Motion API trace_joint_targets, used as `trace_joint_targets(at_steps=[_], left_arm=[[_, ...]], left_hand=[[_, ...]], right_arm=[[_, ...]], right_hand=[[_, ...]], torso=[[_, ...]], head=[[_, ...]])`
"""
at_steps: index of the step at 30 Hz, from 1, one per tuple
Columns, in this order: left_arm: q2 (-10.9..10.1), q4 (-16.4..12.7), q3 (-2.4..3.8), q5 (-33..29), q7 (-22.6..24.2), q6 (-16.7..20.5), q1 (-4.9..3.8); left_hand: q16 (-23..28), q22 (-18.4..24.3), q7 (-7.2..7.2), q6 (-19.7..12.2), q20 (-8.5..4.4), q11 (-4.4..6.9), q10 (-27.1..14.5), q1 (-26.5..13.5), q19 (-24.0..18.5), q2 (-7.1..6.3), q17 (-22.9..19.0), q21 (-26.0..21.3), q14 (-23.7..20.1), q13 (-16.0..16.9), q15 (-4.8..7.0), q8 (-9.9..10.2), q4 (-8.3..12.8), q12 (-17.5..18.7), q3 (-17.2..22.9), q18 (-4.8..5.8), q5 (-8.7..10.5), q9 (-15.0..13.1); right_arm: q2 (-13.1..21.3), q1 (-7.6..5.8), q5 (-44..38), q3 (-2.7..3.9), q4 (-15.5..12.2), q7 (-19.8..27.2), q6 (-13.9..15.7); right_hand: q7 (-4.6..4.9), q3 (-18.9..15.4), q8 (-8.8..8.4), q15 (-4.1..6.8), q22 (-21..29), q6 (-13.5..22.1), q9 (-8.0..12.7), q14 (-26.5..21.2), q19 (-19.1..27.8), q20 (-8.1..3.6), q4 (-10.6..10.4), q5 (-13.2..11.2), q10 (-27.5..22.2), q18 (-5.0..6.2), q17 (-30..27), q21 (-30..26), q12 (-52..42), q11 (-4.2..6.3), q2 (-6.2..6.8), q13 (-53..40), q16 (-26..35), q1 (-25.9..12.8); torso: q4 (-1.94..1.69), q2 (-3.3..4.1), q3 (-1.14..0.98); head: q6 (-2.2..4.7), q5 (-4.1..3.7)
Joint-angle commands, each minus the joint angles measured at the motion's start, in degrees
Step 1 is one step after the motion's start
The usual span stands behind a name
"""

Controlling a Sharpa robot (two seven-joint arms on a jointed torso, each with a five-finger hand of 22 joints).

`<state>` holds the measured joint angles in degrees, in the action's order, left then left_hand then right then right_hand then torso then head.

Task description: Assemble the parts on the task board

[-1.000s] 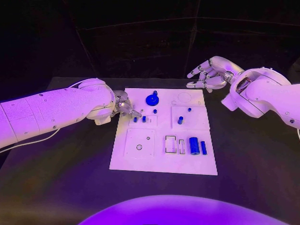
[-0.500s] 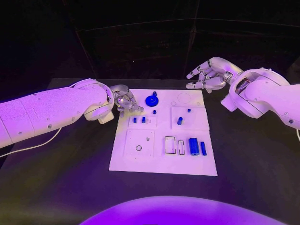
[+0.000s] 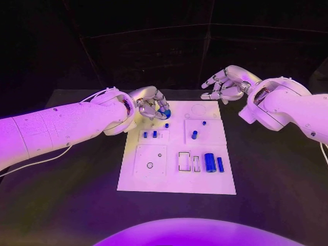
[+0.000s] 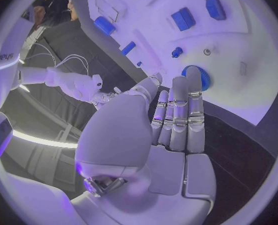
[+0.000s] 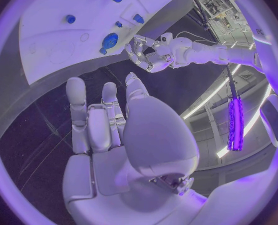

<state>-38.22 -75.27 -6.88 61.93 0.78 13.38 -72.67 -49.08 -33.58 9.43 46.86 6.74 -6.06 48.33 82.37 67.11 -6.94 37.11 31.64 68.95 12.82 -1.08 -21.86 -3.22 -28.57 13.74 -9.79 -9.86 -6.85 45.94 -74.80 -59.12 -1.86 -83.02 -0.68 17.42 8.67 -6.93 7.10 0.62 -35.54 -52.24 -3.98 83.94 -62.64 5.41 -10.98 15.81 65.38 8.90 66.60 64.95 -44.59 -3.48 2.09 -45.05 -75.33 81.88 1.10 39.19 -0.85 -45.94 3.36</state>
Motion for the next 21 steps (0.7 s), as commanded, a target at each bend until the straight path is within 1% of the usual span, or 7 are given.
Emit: trace_joint_targets(at_steps=[1,2,6,8,10,14,21], left_arm=[[1.2,1.3,-0.35,13.2,4.2,0.5,0.03],[1.5,1.6,-0.44,14.3,4.1,0.1,0.05],[2.8,3.0,-0.71,18.4,3.0,-1.6,0.13],[3.4,3.5,-0.78,19.9,2.3,-2.5,0.15],[3.9,4.0,-0.81,20.9,1.8,-3.4,0.17],[4.6,4.5,-0.84,22.2,1.0,-4.7,0.20],[5.6,5.1,-0.86,23.2,0.1,-6.5,0.35]], left_hand=[[-6.1,-0.3,-0.29,1.1,-0.23,0.30,0.8,-0.7,2.8,-0.77,5.4,1.3,4.8,-1.6,0.26,1.4,0.1,0.8,0.1,-0.76,0.66,1.1],[-8.6,-0.4,-0.34,1.3,-0.31,0.35,0.9,-1.0,3.6,-0.85,8.0,1.7,6.3,-2.0,0.33,1.7,0.1,1.0,0.0,-0.75,0.93,1.3],[-21.4,-2.3,-0.74,2.9,-0.86,0.76,1.7,-1.8,8.5,-1.05,22.0,5.1,13.4,-3.8,0.81,3.2,0.3,1.5,-0.5,-0.60,3.07,2.5],[-25.0,-7.2,-0.88,3.8,-1.05,0.89,2.3,-2.0,10.9,-1.02,26.2,10.3,15.0,-4.6,0.95,3.8,0.3,1.8,-0.7,0.25,3.43,2.8],[-26.5,-10.3,-0.95,4.3,-1.16,0.97,2.7,-2.3,12.1,-1.06,27.8,13.5,15.6,-5.2,1.03,4.3,0.4,2.1,-1.0,0.78,3.72,3.0],[-27.5,-13.4,-1.05,5.2,-1.27,1.06,3.3,-2.5,13.3,-0.97,28.6,16.8,16.0,-5.9,1.14,4.8,0.4,2.4,-1.3,1.31,4.06,3.0],[-28.1,-16.9,-1.35,6.7,-1.44,1.32,5.0,-2.5,14.4,-0.50,28.7,20.3,16.4,-6.8,1.38,5.5,0.5,2.8,-1.3,1.87,4.09,3.0]], right_arm=[[-0.2,-0.11,-0.1,0.03,0.0,0.6,0.2],[-0.2,-0.11,-0.1,0.03,0.0,0.6,0.2],[-0.3,-0.11,-0.1,0.03,0.0,0.6,0.2],[-0.3,-0.11,-0.1,0.03,0.0,0.6,0.2],[-0.4,-0.11,-0.1,0.03,0.0,0.6,0.2],[-0.4,-0.11,-0.1,0.03,0.0,0.6,0.2],[-0.5,-0.11,-0.1,0.03,-0.1,0.6,0.2]], right_hand=[[-0.02,-0.4,0.35,0.26,0.2,0.3,0.0,1.1,0.4,-0.04,0.0,0.2,-0.6,0.68,-0.1,-0.4,0.4,-0.01,-0.37,0.4,0.3,0.3],[-0.02,-0.4,0.36,0.27,0.2,0.3,0.0,1.1,0.4,-0.04,0.0,0.2,-0.7,0.69,-0.1,-0.5,0.6,-0.01,-0.38,0.6,0.4,0.4],[-0.02,-0.4,0.36,0.27,0.2,0.3,0.0,1.1,0.4,-0.04,0.0,0.2,-0.7,0.69,-0.1,-0.5,0.6,-0.01,-0.38,0.6,0.4,0.4],[-0.02,-0.4,0.36,0.27,0.2,0.3,0.0,1.1,0.4,-0.04,0.0,0.2,-0.7,0.69,-0.1,-0.5,0.6,-0.01,-0.38,0.6,0.4,0.4],[-0.02,-0.4,0.36,0.27,0.2,0.3,0.0,1.1,0.4,-0.04,0.0,0.2,-0.7,0.69,-0.1,-0.5,0.6,-0.01,-0.38,0.6,0.4,0.4],[-0.02,-0.4,0.36,0.27,0.2,0.3,0.0,1.1,0.4,-0.04,0.0,0.2,-0.7,0.69,-0.1,-0.5,0.6,-0.01,-0.38,0.6,0.4,0.4],[-0.02,-0.4,0.36,0.27,0.2,0.3,0.0,1.1,0.4,-0.04,0.0,0.2,-0.7,0.69,-0.1,-0.5,0.6,-0.01,-0.38,0.6,0.4,0.4]], torso=[[0.00,0.04,0.00],[0.01,0.04,0.00],[-0.04,-0.01,0.01],[0.00,0.01,0.01],[-0.06,0.01,0.00],[-0.02,0.03,0.00],[-0.10,-0.02,0.01]], head=[[0.20,-0.18],[0.21,-0.20],[0.23,-0.27],[0.26,-0.30],[0.26,-0.35],[0.20,-0.37],[0.05,-0.46]])
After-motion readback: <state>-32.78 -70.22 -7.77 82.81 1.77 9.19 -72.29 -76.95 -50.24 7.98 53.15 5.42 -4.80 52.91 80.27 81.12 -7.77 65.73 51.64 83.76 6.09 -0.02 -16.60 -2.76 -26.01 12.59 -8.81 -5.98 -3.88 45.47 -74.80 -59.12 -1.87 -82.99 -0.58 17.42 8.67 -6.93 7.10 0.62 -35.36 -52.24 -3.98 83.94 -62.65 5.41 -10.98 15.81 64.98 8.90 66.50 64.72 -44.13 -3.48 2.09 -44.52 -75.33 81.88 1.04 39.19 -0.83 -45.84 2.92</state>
